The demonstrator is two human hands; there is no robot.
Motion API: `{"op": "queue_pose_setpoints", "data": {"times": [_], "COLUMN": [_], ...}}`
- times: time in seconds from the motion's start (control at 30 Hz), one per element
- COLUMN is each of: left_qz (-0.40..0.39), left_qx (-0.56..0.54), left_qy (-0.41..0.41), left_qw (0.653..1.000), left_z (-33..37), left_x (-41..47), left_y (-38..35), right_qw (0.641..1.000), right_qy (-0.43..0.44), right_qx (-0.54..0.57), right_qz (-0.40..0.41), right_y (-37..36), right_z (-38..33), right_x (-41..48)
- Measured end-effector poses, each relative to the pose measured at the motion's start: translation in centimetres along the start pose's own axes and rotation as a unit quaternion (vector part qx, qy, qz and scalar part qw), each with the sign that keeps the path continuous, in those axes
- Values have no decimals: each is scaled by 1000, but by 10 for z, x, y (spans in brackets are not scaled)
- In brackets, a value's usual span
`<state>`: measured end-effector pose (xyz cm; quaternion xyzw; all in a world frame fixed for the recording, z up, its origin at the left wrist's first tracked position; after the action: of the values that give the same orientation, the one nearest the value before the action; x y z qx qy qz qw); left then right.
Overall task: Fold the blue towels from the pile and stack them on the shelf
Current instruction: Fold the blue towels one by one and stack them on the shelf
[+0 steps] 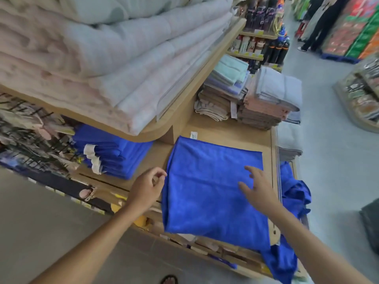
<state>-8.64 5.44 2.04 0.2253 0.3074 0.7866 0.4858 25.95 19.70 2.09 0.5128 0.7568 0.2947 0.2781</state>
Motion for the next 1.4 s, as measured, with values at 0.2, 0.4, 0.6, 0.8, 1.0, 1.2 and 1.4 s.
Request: {"op": "queue_pose_setpoints", "data": {"times": [0.2, 0.4, 0.6, 0.8, 1.0, 1.2, 1.4], "left_qz": [-57, -14, -49, -114, -111, -100, -153], "left_qx": [70, 164, 132, 133, 120, 121, 97], "left_qy": [-110, -155, -240, -256, -251, -237, -200], "left_qw": [990, 974, 961, 951, 954, 959, 963], "left_z": [-8, -11, -12, 2, -3, -3, 13], "left_x": [-55, -51, -71, -86, -91, -86, -73], "left_y": [-29, -8, -8, -33, -28, -23, -36], "right_qw": [975, 964, 960, 989, 993, 958, 953], "right_qy": [59, 67, 36, 46, -7, -21, -10], "right_qx": [-214, -253, -275, -141, -96, 286, 304], "right_qz": [15, 50, 33, -12, -63, 6, 0], "right_y": [-68, -69, -69, -132, -168, -140, -140], "right_z": [-16, -20, -29, -127, -126, -85, -91], "right_x": [-54, -61, -53, -47, -29, -33, -36]}}
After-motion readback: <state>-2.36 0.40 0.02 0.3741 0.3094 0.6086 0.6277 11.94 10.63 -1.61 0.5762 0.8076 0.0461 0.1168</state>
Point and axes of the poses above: each hand's wrist, its own x-axis towards the middle knuckle, its own y-axis out of the back of the hand, z = x × y, the point moved 9 cm from there along x, towards the middle knuckle, and after that the axes turned 1 degree about -x, right-handed, at the moved point
